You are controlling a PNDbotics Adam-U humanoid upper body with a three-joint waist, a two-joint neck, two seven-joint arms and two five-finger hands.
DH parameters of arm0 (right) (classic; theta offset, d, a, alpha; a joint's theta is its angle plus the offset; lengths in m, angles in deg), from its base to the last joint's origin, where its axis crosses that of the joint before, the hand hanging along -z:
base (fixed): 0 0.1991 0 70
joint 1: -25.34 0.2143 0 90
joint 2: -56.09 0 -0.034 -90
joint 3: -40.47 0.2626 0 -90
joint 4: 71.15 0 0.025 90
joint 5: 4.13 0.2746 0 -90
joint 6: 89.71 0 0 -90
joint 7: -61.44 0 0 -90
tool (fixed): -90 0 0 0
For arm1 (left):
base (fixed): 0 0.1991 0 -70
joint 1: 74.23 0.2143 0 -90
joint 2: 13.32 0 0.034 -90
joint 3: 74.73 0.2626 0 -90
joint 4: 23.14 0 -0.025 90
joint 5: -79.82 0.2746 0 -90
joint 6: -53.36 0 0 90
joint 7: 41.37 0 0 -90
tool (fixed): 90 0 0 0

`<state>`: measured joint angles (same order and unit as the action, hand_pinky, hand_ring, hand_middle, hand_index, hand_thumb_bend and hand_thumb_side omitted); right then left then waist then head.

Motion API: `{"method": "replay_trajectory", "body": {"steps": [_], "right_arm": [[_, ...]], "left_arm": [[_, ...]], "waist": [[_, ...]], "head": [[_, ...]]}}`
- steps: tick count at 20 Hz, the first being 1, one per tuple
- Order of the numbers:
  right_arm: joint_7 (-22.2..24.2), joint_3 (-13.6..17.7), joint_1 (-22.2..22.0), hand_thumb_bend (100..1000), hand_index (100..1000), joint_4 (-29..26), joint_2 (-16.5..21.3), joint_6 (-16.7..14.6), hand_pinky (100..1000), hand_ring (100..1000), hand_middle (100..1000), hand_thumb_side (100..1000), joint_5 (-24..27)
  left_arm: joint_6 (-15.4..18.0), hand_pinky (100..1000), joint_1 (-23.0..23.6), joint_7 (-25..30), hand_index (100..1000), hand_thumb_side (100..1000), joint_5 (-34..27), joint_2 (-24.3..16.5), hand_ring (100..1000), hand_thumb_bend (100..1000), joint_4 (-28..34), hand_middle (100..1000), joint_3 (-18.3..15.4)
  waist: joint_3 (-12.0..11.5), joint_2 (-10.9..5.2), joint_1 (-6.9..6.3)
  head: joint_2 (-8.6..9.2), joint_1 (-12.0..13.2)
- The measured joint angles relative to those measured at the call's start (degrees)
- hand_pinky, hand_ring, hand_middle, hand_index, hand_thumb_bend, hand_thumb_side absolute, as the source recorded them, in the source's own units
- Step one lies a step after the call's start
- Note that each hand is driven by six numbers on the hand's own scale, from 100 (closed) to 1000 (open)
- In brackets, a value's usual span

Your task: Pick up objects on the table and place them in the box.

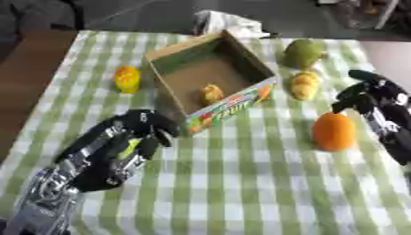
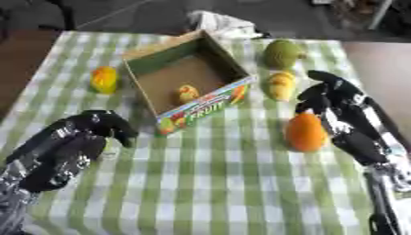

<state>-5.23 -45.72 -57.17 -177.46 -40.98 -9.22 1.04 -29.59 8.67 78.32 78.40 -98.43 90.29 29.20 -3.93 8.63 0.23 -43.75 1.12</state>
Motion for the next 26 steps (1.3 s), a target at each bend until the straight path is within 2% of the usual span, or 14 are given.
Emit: {"method": "replay_trajectory", "body": {"steps": [14,18,22,26], "right_arm": [[0.21,0.00,0.00,100,881,0.00,0.00,0.08,709,579,607,470,-0.03],[0.24,0.00,0.00,100,878,0.00,0.00,0.11,709,579,606,470,-0.04],[0.33,0.00,0.00,100,877,0.00,0.00,0.20,709,579,606,470,-0.05],[0.38,0.00,-0.01,100,876,0.00,0.00,0.24,709,579,606,470,-0.18]], "left_arm": [[0.36,649,0.00,0.51,769,641,0.67,0.00,743,100,0.00,633,0.00],[0.75,660,-0.06,0.65,780,598,1.72,-0.20,745,100,0.00,637,-0.06],[1.64,673,-0.13,-0.94,793,536,4.74,-3.26,752,100,0.00,648,-1.03],[3.35,689,0.27,-3.82,811,402,8.52,-9.24,759,100,0.00,667,-2.46]], "waist": [[0.01,0.00,-0.05],[0.02,0.00,-0.09],[0.05,0.00,-0.16],[0.08,0.00,-0.50]], "head": [[0.01,0.00],[0.01,0.00],[0.01,-0.01],[0.01,-0.14]]}}
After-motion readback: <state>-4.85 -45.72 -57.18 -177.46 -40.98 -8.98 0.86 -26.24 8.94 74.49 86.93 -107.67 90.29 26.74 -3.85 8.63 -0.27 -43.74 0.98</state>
